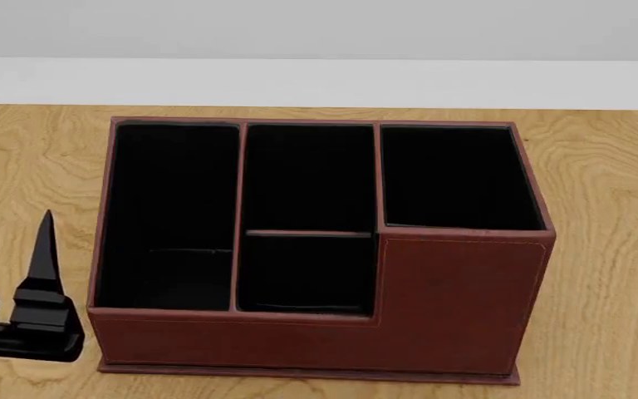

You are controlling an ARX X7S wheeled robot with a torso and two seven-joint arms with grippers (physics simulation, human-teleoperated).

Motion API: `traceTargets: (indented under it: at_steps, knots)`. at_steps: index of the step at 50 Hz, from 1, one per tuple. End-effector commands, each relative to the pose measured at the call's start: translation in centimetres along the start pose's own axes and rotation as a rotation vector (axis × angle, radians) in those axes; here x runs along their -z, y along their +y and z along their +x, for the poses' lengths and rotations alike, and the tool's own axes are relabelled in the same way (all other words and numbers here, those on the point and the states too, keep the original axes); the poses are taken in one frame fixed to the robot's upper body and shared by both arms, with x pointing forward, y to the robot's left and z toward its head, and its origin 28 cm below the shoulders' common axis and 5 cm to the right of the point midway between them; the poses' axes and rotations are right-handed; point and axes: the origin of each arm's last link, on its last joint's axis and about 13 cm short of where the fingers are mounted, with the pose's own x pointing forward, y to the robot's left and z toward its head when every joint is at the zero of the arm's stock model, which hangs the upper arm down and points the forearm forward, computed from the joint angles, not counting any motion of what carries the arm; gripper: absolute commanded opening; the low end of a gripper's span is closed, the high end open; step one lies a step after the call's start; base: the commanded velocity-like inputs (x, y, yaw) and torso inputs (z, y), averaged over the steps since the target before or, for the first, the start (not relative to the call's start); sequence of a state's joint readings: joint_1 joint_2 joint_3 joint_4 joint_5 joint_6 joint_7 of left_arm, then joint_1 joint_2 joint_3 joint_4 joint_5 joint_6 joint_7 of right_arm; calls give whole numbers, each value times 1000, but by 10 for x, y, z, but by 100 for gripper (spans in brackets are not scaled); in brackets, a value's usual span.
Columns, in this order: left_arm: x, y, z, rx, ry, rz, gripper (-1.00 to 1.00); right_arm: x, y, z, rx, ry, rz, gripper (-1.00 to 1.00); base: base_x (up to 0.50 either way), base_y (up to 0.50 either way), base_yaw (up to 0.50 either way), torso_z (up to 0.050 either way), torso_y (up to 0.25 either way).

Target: Pick up the white mug and place it to the right of the caddy.

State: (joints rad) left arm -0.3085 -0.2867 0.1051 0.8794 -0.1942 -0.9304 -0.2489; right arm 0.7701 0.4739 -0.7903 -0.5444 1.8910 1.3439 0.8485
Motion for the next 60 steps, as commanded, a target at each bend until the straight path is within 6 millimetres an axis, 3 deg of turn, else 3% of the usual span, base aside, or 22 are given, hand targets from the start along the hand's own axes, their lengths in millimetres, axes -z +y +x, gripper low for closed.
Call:
traceTargets:
  at_steps: [1,60]
  knots:
    - [-1,0,-1,0,-3,0,100,3,-1,10,-16,20,4,100,0,0,0,0,0]
    - [-3,-1,-1,8,-14,2,100,28,-6,55,-108,119,56,100,0,0,0,0,0]
